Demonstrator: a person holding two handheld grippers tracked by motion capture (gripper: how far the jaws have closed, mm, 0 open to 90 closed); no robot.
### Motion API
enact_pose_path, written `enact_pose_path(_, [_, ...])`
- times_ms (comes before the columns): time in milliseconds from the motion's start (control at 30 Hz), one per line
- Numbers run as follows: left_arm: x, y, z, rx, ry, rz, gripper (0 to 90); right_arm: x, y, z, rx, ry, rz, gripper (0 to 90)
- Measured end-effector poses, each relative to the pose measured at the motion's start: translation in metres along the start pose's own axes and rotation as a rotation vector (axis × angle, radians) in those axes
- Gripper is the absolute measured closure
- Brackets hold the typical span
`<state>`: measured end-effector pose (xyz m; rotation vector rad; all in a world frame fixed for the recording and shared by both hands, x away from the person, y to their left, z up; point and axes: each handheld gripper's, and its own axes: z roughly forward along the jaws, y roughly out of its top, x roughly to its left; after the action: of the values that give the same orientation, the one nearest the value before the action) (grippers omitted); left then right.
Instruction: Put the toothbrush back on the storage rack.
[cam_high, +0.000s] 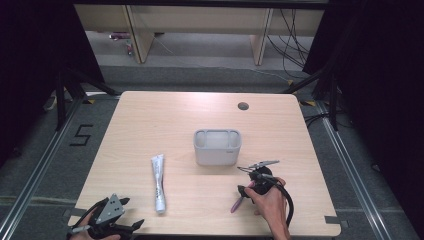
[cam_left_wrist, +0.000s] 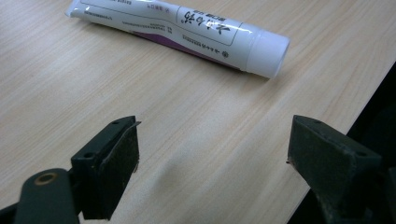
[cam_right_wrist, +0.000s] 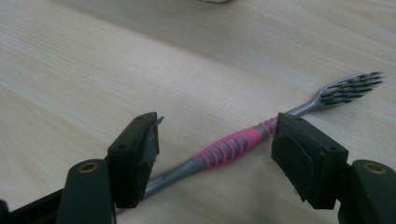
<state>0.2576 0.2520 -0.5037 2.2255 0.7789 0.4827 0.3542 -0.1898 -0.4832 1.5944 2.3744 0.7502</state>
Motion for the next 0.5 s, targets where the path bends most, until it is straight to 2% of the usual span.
enact_pose_path(33, [-0.0007,-0.0001,0.0002,-0.001,-0.002,-0.014,15.9,0.0009,0.0003,0.0002,0.013,-0.004,-0.004,32.4])
enact_pose_path(67, [0.0001,0.0001,0.0005,-0.007,0.0,0.001,15.9,-0.0012,0.0007,0.0029,-0.003,-0.013,-0.035,32.7])
enact_pose_path(100, [-0.0001,-0.0001,0.0008,-0.009,0.006,0.002,15.9,0.0001,0.0012,0.0022,0.016,-0.005,-0.026,32.9])
enact_pose_path(133, [-0.0001,-0.0003,0.0003,-0.002,-0.007,-0.008,15.9,-0.0003,0.0012,0.0037,0.012,-0.005,-0.036,33.3])
enact_pose_path(167, [0.0005,-0.0003,0.0,0.005,0.001,-0.001,15.9,0.0019,0.0025,0.0034,0.024,-0.007,-0.02,34.1])
enact_pose_path(233, [0.001,-0.0001,0.0004,0.002,0.006,0.001,15.9,0.0013,0.0027,0.0055,0.023,-0.019,-0.02,34.3])
enact_pose_path(333, [0.0007,-0.0006,-0.0003,-0.001,-0.002,0.001,15.9,0.0014,0.0037,0.0065,0.031,0.004,-0.031,36.0])
enact_pose_path(367, [0.0011,-0.0002,-0.0005,-0.003,-0.001,0.001,15.9,0.0018,0.0039,0.0066,0.045,-0.021,-0.031,36.7])
enact_pose_path(400, [0.0003,0.0,-0.0005,-0.008,0.009,-0.012,15.9,0.0018,0.0039,0.0066,0.045,-0.021,-0.031,36.7])
enact_pose_path(433, [0.0009,0.0004,-0.001,-0.005,0.008,-0.002,15.9,0.0024,0.0043,0.0058,0.036,-0.012,-0.041,37.0])
enact_pose_path(467, [0.0006,0.0002,-0.0001,-0.013,-0.002,-0.001,15.9,0.0043,0.0046,0.005,0.049,-0.017,-0.021,37.2])
enact_pose_path(500, [0.0003,-0.0002,0.0002,-0.005,-0.006,0.005,15.9,0.0039,0.0046,0.0071,0.039,-0.023,-0.035,37.6])
